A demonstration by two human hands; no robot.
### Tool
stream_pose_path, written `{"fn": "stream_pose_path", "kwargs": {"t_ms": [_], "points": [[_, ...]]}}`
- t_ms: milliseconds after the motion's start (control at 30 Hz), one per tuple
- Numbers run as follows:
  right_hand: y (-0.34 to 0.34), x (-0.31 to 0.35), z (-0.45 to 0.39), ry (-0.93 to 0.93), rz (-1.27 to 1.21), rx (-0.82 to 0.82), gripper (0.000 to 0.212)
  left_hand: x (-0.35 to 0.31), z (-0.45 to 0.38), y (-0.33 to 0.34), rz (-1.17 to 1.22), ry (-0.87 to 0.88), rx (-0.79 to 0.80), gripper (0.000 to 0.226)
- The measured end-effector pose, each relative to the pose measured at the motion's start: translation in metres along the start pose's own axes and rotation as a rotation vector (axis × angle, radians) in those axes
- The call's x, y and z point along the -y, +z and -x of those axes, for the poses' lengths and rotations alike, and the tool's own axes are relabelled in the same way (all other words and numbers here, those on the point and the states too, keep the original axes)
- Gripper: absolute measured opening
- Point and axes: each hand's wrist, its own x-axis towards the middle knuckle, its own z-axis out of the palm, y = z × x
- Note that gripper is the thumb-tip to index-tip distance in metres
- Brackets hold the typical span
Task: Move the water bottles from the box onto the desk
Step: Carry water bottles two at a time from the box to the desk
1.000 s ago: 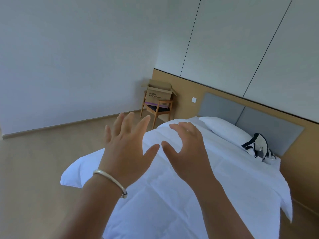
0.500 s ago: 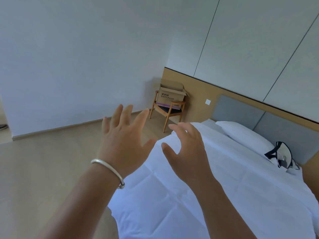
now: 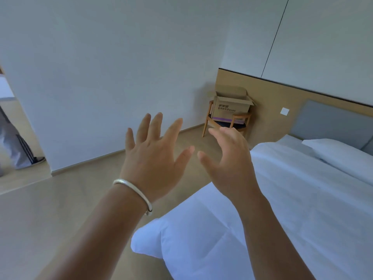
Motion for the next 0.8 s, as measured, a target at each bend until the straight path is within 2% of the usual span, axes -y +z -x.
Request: {"fn": "stream_pose_path", "kwargs": {"t_ms": [200, 400, 800], "points": [[0.064, 0.010, -0.077, 0.003, -0.007, -0.003, 0.064, 0.065, -0.080, 0.013, -0.014, -0.011, 0.009, 0.076], [0.113, 0.017, -0.142, 0.037, 0.019, -0.024, 0.064, 0.121, -0.154, 0.043, 0.054, 0.006, 0.056, 0.086], [0.249, 0.069, -0.293, 0.107, 0.104, -0.147, 0.062, 0.269, -0.329, 0.066, 0.077, 0.136, 0.071, 0.080]]}}
